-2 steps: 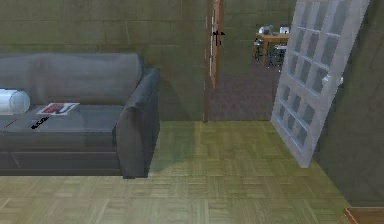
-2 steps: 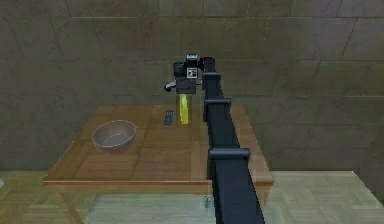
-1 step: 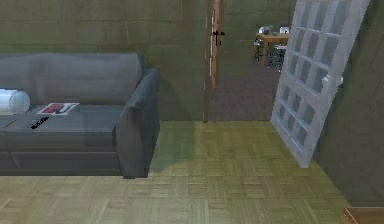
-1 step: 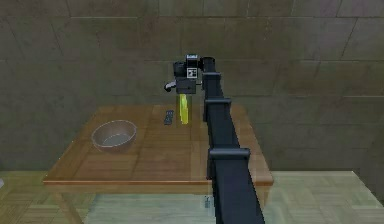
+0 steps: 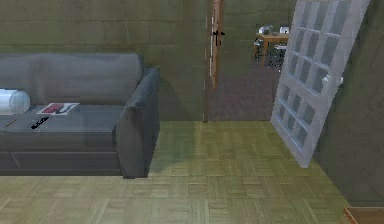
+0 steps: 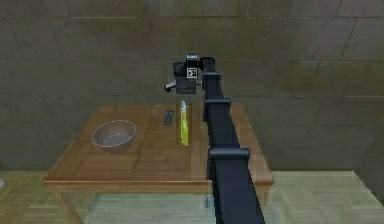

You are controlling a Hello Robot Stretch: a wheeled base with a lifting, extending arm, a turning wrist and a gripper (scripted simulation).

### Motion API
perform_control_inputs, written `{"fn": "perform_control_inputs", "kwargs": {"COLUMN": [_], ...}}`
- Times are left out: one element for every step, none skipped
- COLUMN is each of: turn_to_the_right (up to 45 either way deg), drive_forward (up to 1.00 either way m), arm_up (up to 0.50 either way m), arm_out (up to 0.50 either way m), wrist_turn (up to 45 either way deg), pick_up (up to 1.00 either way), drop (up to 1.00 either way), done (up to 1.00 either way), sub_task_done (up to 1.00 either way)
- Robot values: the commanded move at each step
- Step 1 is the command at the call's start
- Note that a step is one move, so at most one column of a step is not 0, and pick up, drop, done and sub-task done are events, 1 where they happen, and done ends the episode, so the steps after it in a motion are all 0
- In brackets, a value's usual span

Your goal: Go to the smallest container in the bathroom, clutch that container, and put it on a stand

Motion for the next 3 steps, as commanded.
{"fn": "perform_control_inputs", "kwargs": {"turn_to_the_right": [0.0, 0.0, 0.0], "drive_forward": [0.0, 0.0, 0.0], "arm_up": [0.06, 0.0, 0.0], "arm_out": [0.0, -0.08, 0.0], "wrist_turn": [0.0, 0.0, 0.0], "pick_up": [0.0, 0.0, 0.0], "drop": [0.0, 0.0, 0.0], "done": [0.0, 0.0, 1.0], "sub_task_done": [0.0, 0.0, 0.0]}}
